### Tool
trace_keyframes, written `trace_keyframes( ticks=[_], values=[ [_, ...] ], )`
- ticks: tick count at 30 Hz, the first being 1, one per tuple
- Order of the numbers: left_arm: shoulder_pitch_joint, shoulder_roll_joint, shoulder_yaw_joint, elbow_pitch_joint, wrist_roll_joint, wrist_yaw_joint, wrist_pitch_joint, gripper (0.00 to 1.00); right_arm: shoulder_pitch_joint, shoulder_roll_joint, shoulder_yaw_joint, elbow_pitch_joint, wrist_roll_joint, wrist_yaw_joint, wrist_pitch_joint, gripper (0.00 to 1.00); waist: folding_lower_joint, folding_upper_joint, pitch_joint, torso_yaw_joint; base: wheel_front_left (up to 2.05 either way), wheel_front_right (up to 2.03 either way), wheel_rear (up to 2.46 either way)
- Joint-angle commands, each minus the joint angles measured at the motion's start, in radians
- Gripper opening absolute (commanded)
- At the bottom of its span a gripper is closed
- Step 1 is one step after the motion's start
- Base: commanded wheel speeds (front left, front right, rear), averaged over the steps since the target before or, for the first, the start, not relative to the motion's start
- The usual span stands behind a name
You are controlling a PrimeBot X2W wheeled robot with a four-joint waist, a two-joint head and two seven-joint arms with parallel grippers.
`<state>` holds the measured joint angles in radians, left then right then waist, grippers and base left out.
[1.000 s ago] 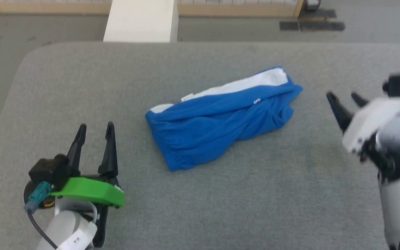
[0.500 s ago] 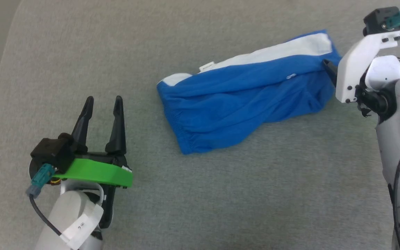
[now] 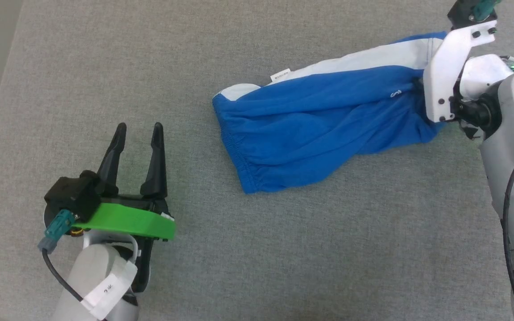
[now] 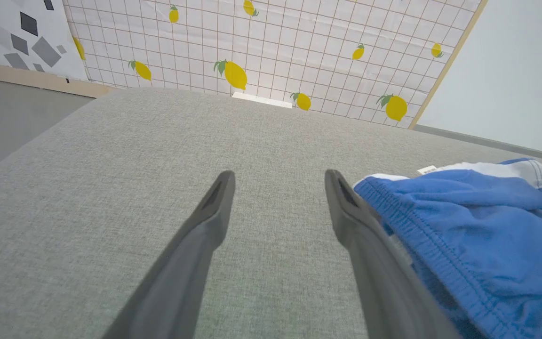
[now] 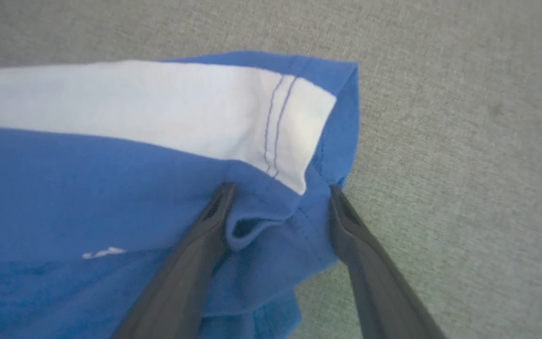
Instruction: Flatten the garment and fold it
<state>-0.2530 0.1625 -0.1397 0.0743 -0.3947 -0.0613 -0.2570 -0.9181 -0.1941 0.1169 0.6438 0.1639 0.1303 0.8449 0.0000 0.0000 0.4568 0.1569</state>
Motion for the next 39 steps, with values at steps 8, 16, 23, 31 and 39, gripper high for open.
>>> trace_keyframes(
  ticks=[8,16,23,31,39],
  values=[
    [-0.011,-0.016,0.021,0.018,0.021,-0.018,-0.005,1.00,0.061,-0.007,-0.006,-0.002,0.039,0.000,0.004,0.00,0.0000,0.0000,-0.027,-0.011,0.00,0.00,0.00],
    [0.023,-0.022,0.037,0.025,0.034,-0.027,-0.005,1.00,0.134,-0.069,-0.094,-0.064,0.077,0.000,-0.021,0.00,0.0000,0.0000,-0.109,-0.058,0.00,0.00,0.00],
    [0.049,-0.021,0.034,0.030,0.037,-0.027,-0.005,1.00,0.260,-0.131,-0.245,-0.135,0.062,0.000,0.013,0.00,0.0000,0.0000,-0.154,-0.087,0.00,0.00,0.00],
    [0.068,-0.018,0.027,0.033,0.034,-0.024,-0.004,1.00,0.351,-0.100,-0.336,-0.241,0.004,0.000,0.060,0.00,0.0000,0.0000,-0.182,-0.106,0.00,0.00,0.00],
    [0.073,-0.016,0.018,0.034,0.028,-0.022,-0.001,1.00,0.363,-0.118,-0.186,-0.391,0.006,0.000,0.170,0.00,0.0000,0.0000,-0.203,-0.109,0.00,0.00,0.00]
  ],
)
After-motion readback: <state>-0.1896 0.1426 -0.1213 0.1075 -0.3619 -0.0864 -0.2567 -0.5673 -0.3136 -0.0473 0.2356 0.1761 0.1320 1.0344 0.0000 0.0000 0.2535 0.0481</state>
